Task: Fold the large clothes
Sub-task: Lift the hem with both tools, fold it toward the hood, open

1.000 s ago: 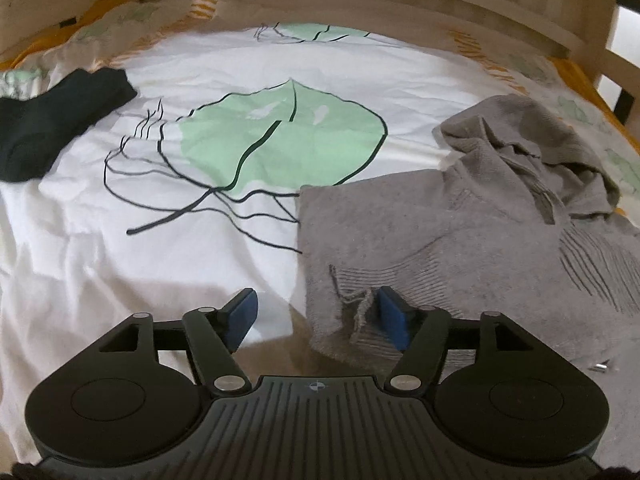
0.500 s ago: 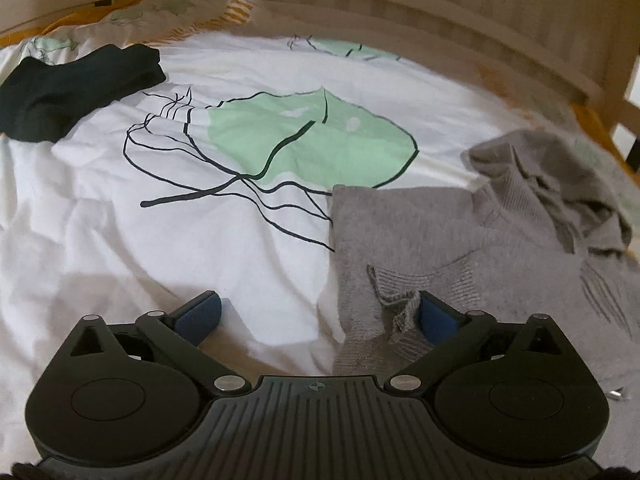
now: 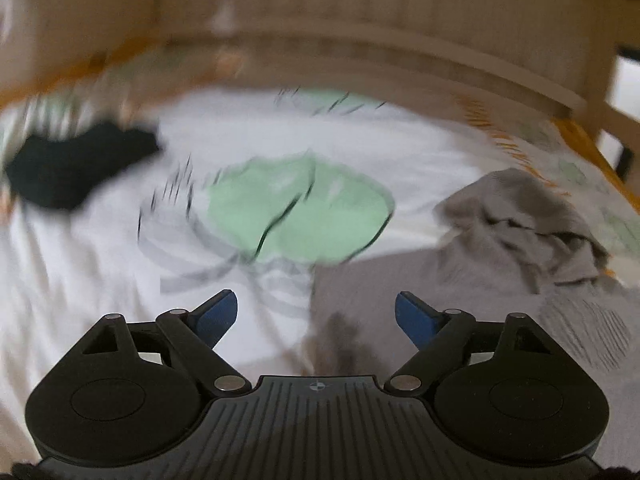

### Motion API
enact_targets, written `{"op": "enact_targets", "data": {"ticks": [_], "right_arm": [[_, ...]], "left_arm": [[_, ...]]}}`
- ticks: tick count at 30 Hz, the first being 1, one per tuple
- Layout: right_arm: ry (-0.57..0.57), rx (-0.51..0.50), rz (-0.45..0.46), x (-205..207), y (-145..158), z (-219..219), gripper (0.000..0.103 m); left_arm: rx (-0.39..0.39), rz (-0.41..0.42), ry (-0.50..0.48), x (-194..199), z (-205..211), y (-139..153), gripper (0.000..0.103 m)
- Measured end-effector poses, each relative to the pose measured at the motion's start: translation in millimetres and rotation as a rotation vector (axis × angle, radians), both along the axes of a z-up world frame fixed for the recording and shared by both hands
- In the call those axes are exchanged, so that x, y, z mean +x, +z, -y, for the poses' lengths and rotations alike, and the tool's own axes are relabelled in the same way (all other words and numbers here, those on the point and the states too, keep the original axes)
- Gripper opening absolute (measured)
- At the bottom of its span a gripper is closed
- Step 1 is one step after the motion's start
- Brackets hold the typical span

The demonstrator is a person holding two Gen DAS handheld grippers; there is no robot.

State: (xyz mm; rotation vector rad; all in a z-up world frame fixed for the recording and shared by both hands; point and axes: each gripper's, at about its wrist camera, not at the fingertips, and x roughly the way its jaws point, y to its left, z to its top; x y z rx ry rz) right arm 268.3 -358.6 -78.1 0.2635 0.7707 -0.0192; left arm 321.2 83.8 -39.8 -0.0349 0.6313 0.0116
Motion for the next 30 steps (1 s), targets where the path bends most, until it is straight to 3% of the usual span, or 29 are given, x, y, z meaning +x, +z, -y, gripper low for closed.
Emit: {"op": "enact_targets", "data": {"ticks": [4,8,12,18,20,30], "right_arm": [[-0.016,0.038,0.102,-3,23,0,0.102],[0.059,0.022,0.111,15,33,-12,0.075],[0.145,-0.057,0.112,44,33,-32,0.072],[0.248,-0.091,0.110,87,20,-58,0.065],[0.252,-0.089,0.100,100,13,-61,0.060],[0.226,-0.087,0.088,140,-4,-62,0.060]], "left_arm": [[0.048,0.037,-0.112,11,29,24,0.084],[0.060,0.031,-0.206,43,60,28,0.072],[0.106,0.008,-0.323,81,93,13,0.059],[0.180,0.000,-0.396,122,126,-11,0.058],[0.224,-0.011,-0.408,133,132,-19,0.058],[0.387,-0.034,-0.458,174,152,-46,0.058]]}}
